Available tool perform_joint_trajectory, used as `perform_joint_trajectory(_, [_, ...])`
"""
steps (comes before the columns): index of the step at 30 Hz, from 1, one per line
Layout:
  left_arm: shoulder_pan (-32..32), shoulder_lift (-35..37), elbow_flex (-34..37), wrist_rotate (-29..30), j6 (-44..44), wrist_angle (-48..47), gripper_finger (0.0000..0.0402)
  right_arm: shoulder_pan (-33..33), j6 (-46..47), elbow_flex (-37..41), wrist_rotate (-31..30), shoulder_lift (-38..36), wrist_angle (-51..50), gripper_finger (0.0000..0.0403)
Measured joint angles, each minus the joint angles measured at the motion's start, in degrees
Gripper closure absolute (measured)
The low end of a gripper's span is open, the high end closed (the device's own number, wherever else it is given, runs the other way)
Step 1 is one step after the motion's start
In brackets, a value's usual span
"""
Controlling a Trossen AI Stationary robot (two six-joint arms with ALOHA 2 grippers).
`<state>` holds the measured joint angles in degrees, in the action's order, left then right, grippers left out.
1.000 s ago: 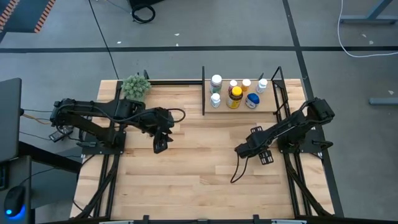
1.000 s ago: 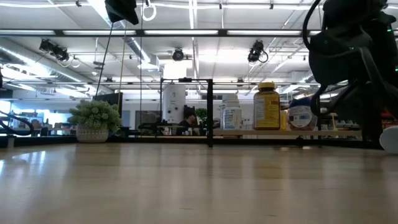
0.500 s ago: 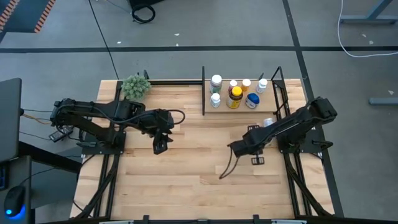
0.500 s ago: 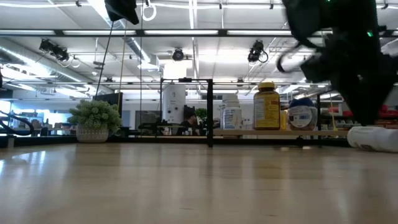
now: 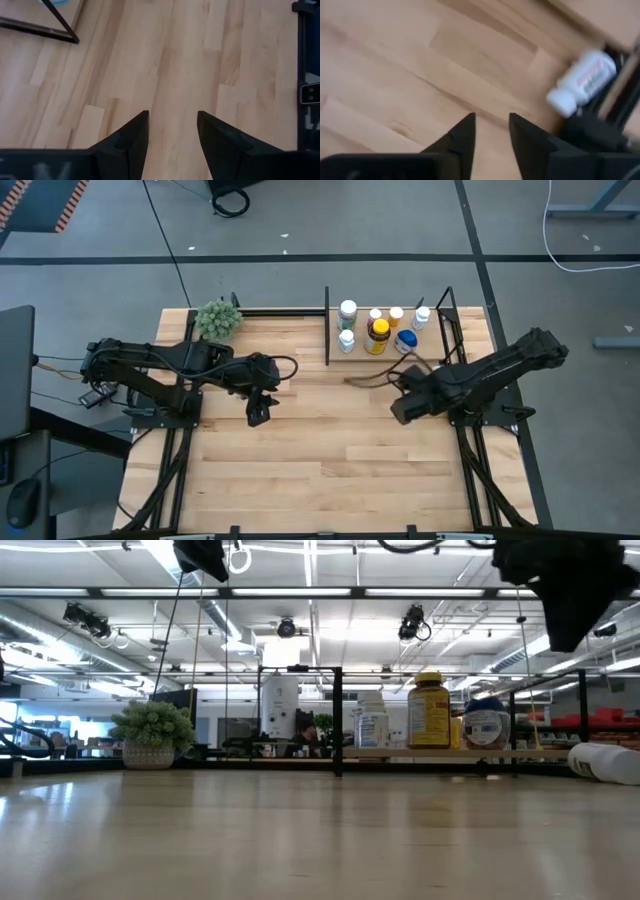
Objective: Pick and place medicine bottles onto shelf by color
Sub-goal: Put the white pill bottle on the shelf
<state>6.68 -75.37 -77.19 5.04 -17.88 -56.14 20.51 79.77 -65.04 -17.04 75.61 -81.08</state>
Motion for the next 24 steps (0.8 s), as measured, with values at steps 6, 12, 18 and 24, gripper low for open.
perform_joint_trajectory(6, [0.0, 0.0, 0.0, 0.3, 3.4, 1.3, 0.0228, 3.9, 26.4, 2.7, 0.1, -0.1, -4.4, 0.0204])
perform_joint_trajectory(12, [-0.1, 0.0, 0.0, 0.6, 7.4, 1.2, 0.0230, 1.9, 39.7, 10.4, 4.9, 0.2, -4.0, 0.0149])
perform_joint_trajectory(18, [-0.1, 0.1, 0.0, 0.6, 11.6, 0.4, 0.0229, -4.7, 36.1, 14.5, 4.0, 0.0, -4.5, 0.0132])
perform_joint_trajectory(24, [-0.1, 0.1, 0.0, 0.6, 14.1, -1.0, 0.0228, -11.7, 30.2, 17.5, 3.8, 0.0, -4.4, 0.0132])
